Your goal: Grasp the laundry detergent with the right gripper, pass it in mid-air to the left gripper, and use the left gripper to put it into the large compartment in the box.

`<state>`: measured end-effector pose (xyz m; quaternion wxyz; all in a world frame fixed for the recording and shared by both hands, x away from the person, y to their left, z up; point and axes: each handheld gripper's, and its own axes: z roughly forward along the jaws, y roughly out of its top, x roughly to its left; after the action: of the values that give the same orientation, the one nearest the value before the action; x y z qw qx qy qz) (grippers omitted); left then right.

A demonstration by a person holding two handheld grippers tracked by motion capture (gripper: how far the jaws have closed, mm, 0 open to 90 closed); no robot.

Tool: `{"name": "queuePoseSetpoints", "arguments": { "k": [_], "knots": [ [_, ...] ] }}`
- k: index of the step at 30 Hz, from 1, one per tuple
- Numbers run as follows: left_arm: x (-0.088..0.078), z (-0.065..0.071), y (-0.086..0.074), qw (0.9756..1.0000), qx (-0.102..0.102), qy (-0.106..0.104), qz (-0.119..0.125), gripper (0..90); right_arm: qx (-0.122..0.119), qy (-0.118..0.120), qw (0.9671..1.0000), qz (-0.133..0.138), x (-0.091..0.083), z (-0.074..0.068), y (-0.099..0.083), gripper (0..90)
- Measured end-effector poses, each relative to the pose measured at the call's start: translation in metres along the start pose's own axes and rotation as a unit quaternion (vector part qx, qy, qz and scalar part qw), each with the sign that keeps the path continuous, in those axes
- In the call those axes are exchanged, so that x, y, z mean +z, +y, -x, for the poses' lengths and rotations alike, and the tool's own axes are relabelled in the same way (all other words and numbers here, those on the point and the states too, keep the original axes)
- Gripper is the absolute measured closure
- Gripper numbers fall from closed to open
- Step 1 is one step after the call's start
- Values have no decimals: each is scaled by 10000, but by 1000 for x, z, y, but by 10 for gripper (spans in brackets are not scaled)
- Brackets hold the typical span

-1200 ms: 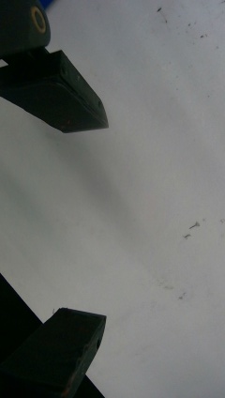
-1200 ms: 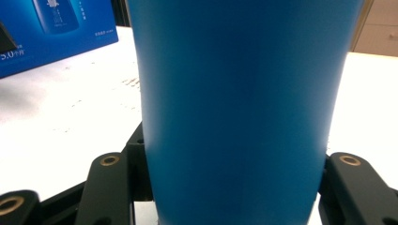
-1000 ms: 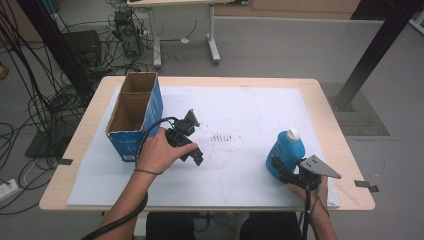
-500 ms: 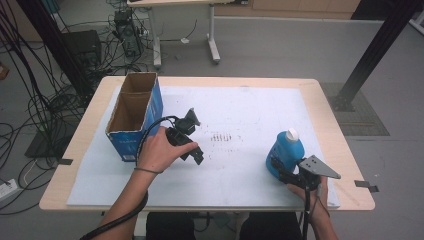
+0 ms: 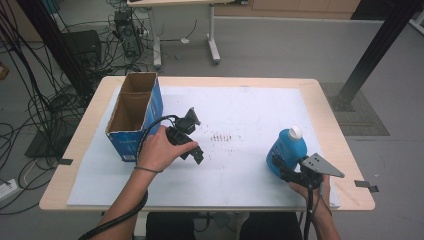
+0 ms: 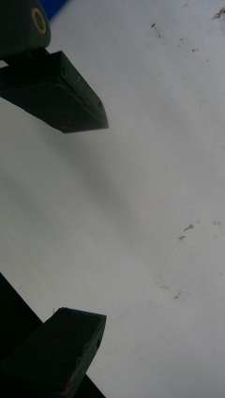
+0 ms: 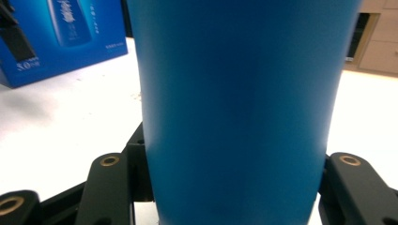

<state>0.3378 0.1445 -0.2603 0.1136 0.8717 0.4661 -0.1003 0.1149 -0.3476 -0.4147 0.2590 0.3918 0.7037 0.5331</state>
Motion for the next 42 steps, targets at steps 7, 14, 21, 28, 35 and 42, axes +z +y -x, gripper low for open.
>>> {"name": "queuePoseSetpoints", "arguments": {
  "k": [7,14,21,28,35,42],
  "knots": [
    [-6,2,-2,10000,81,14,37,73,-81,246,9997,43,1,4,17,424],
    [-23,7,-5,9995,314,13,106,71,-148,653,9977,92,5,14,36,424],
    [-42,15,-8,9977,660,44,155,72,-236,1011,9946,77,11,24,51,424],
    [-63,24,-9,9945,1030,25,208,73,-290,1399,9897,15,19,33,64,424],
    [-83,36,-7,9874,1566,-13,243,69,-385,1849,9820,7,30,41,75,424],
    [-97,44,-4,9791,2019,-65,245,66,-455,2155,9754,-40,41,45,82,424]
  ]
}}
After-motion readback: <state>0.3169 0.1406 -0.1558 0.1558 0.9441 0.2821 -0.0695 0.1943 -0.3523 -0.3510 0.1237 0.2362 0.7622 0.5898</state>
